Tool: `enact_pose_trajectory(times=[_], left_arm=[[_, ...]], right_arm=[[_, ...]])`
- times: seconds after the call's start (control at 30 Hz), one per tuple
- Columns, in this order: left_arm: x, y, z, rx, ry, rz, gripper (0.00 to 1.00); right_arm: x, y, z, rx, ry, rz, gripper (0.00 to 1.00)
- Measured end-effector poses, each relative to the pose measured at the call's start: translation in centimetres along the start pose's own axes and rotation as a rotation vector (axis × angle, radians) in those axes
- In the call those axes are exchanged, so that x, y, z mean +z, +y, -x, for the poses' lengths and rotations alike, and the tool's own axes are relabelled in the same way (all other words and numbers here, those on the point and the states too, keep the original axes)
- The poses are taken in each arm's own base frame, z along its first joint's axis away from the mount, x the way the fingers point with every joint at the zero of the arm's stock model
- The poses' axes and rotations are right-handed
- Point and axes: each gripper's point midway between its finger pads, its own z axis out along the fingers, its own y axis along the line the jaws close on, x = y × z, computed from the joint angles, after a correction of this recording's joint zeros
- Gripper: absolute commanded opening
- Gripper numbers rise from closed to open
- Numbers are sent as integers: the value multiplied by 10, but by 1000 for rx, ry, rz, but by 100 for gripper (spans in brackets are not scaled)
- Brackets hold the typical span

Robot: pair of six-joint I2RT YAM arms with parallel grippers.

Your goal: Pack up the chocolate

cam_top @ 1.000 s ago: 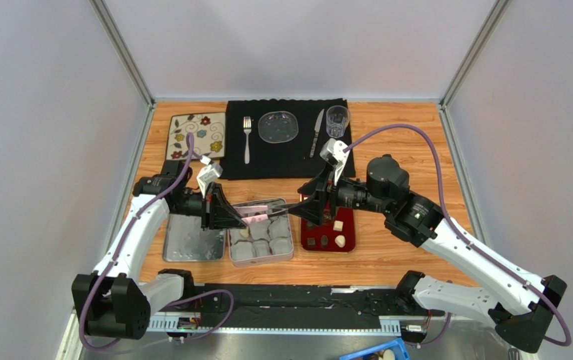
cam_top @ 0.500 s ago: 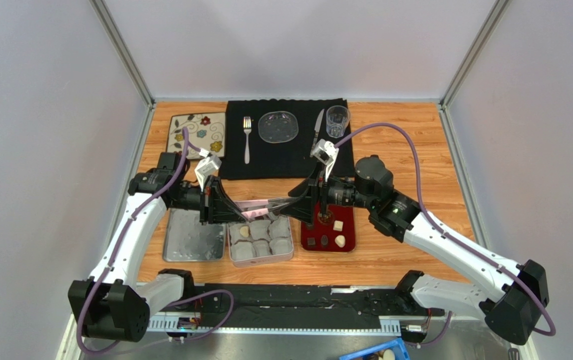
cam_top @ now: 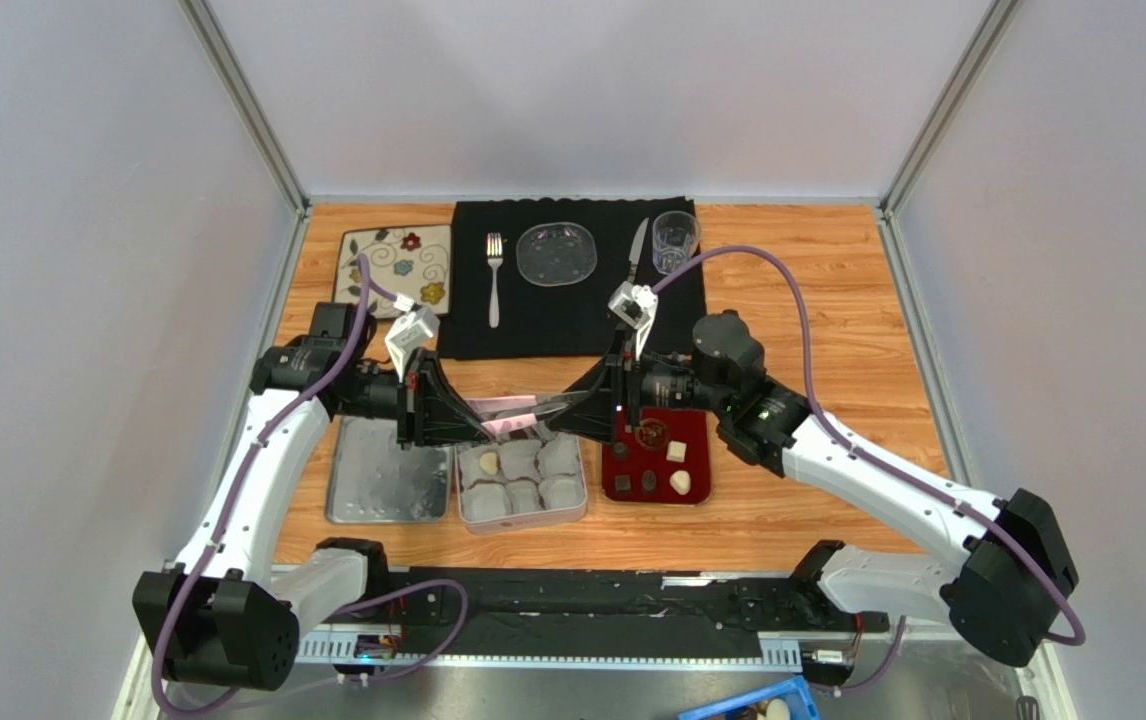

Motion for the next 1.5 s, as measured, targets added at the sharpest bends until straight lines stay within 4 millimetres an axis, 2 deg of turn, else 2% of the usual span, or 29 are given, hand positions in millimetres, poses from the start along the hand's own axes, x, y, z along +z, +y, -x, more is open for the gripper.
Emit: enact_pose_trajectory(times=[0.4, 0.73, 1.0, 1.5], left_arm=[[0, -1, 0, -1, -2, -3, 0], [0, -1, 0, -3, -2, -2, 0], [0, -2, 0, 3, -2, -1, 0], [-1, -1, 0, 9, -7, 4, 1]], right_arm=[[8, 9, 4, 15, -34, 48, 53], [22, 9, -9, 38, -6, 64, 49], [24, 9, -5, 43, -23, 65, 47], [25, 13, -1, 64, -49, 87, 34]])
